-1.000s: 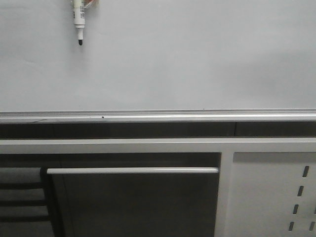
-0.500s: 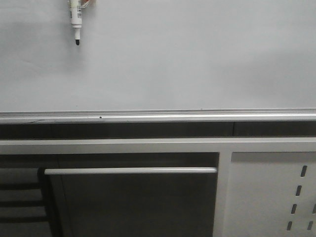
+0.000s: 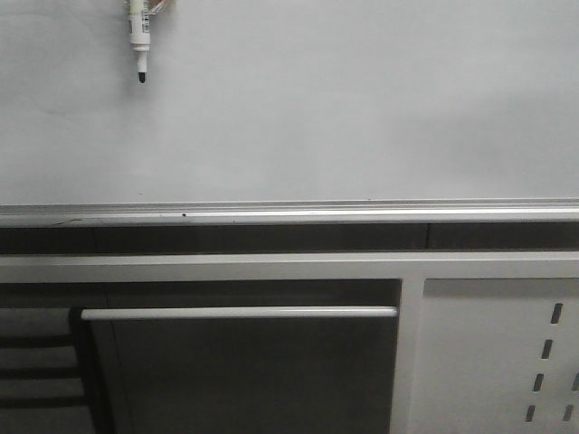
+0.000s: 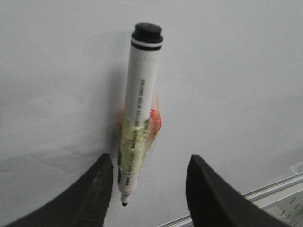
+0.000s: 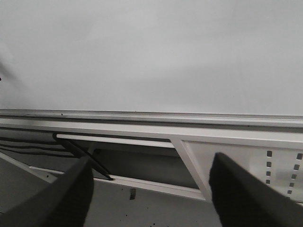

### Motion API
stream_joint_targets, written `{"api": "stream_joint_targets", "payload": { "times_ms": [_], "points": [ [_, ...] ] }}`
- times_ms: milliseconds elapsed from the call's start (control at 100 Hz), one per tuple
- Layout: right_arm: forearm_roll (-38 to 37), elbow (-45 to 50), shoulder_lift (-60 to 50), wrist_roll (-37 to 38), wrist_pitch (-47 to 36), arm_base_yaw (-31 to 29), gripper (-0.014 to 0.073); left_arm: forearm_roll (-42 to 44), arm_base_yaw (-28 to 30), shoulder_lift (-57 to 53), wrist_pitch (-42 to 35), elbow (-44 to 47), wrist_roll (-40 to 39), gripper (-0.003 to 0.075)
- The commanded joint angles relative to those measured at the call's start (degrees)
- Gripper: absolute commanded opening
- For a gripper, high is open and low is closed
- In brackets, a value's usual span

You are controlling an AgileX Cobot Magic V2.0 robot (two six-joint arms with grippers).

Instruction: Write number 1 on whiteboard

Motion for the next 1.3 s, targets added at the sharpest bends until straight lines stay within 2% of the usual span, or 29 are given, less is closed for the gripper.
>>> {"api": "stream_joint_targets", "payload": {
  "times_ms": [0,380,860,1290],
  "points": [
    [1.85,-1.99,0.69,-0.39,-2.29,0.02,0.0468,1.53,-0.18,0.37,-2.83,-2.90,-0.05,0.0333],
    [1.85,-1.99,0.69,-0.39,-1.88,0.02,0.0468,2.08,3.51,2.30,-1.97,-5.12,-0.05,0.0333],
    [1.85,-1.99,0.69,-0.39,-2.05,0.02,0.0468,4.87,3.51,2.30,0.17,-5.15,-0.05,0.0333],
    [1.85,-1.99,0.69,-0.39,-1.57,0.02,0.0468,4.89,5.75,4.55,3.80,-6.22,-0.70,0.0333]
  ]
}}
